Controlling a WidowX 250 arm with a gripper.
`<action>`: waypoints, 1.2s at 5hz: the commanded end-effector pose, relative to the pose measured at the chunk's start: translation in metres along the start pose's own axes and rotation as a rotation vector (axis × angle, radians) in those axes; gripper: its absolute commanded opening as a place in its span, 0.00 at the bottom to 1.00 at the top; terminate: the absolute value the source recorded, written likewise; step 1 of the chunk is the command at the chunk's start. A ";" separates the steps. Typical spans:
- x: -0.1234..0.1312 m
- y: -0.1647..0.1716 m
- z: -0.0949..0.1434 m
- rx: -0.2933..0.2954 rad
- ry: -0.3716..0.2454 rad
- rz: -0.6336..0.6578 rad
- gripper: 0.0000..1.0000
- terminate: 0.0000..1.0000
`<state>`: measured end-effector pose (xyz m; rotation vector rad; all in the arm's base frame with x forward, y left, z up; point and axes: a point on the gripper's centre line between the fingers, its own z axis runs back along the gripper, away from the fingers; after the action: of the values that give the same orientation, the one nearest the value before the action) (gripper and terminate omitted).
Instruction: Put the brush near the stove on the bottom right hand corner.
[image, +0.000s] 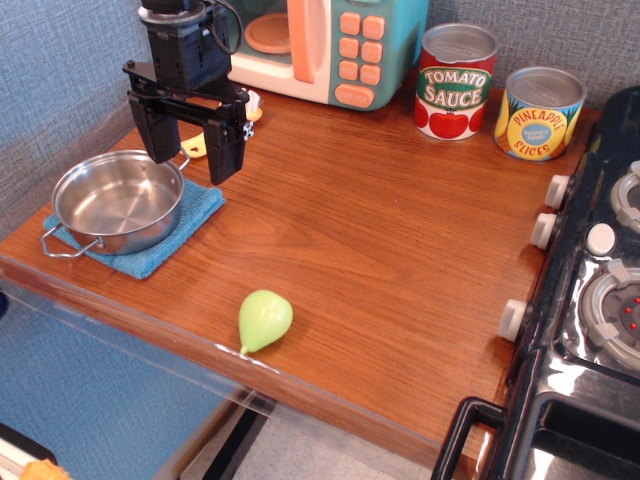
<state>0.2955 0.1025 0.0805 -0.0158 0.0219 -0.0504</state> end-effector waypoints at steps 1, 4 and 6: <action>0.000 0.000 0.000 0.000 0.000 0.000 1.00 0.00; 0.070 0.047 0.008 0.095 -0.109 0.091 1.00 0.00; 0.103 0.075 -0.019 0.118 -0.064 0.101 1.00 0.00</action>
<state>0.3969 0.1656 0.0331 0.0815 0.0150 0.0384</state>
